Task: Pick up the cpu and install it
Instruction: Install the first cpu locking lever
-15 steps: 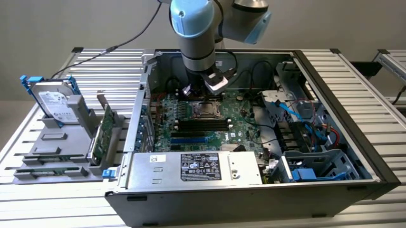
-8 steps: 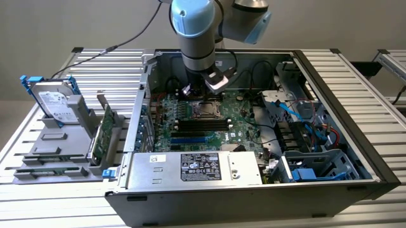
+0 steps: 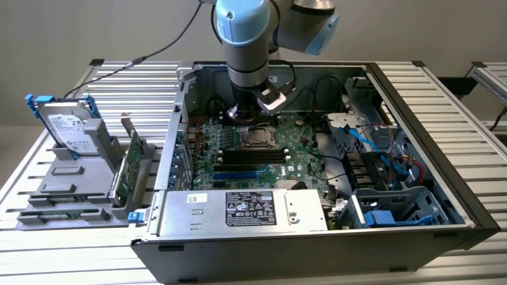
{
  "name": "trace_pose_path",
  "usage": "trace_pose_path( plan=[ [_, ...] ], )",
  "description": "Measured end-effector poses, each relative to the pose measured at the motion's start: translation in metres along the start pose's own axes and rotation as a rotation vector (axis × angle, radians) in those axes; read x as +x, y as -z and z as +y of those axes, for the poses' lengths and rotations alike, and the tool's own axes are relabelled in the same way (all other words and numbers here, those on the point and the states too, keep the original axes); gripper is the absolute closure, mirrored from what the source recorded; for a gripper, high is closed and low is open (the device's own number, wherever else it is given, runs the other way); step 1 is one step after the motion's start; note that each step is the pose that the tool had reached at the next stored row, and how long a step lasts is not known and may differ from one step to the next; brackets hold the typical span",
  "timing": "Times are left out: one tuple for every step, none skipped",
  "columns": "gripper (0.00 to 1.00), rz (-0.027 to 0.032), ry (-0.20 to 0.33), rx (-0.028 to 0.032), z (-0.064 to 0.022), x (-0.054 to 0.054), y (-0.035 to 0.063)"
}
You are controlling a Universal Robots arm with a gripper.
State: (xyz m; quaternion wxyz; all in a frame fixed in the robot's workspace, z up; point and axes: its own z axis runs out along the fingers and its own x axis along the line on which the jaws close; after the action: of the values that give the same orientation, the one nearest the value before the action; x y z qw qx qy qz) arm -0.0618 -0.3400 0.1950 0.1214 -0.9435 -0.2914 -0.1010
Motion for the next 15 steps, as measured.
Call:
trace_pose_path(
  plan=[
    [0.89,-0.0007,0.002,0.0004,-0.0002,0.0001,-0.0002],
    [0.89,-0.002,0.004,-0.0004,-0.0002,0.0002,-0.0003],
    [0.89,-0.0036,0.005,-0.0014,-0.0002,0.0002,-0.0002],
    [0.89,-0.0055,0.007,-0.0023,-0.0002,0.0002,-0.0001],
    [0.89,-0.007,0.009,-0.0029,-0.0002,0.0002,-0.0001],
    [0.89,-0.0084,0.011,-0.0036,-0.0002,0.0002,-0.0001],
    [0.89,-0.0099,0.013,-0.0044,-0.0003,0.0002,-0.0001],
    [0.89,-0.0116,0.015,-0.0055,-0.0003,0.0002,-0.0001],
    [0.89,-0.0136,0.016,-0.0065,-0.0003,0.0002,-0.0001],
    [0.89,-0.0155,0.017,-0.0072,-0.0003,0.0002,-0.0001],
    [0.89,-0.0168,0.018,-0.0071,-0.0003,0.0001,-0.0001],
    [0.89,-0.0174,0.018,-0.0068,-0.0003,0.0001,0.0],
    [0.89,-0.018,0.018,-0.0066,-0.0003,0.0002,0.0001],
    [0.89,-0.0183,0.018,-0.0063,-0.0003,0.0002,0.0001],
    [0.89,-0.0187,0.018,-0.0061,-0.0003,0.0003,0.0002]
  ],
)
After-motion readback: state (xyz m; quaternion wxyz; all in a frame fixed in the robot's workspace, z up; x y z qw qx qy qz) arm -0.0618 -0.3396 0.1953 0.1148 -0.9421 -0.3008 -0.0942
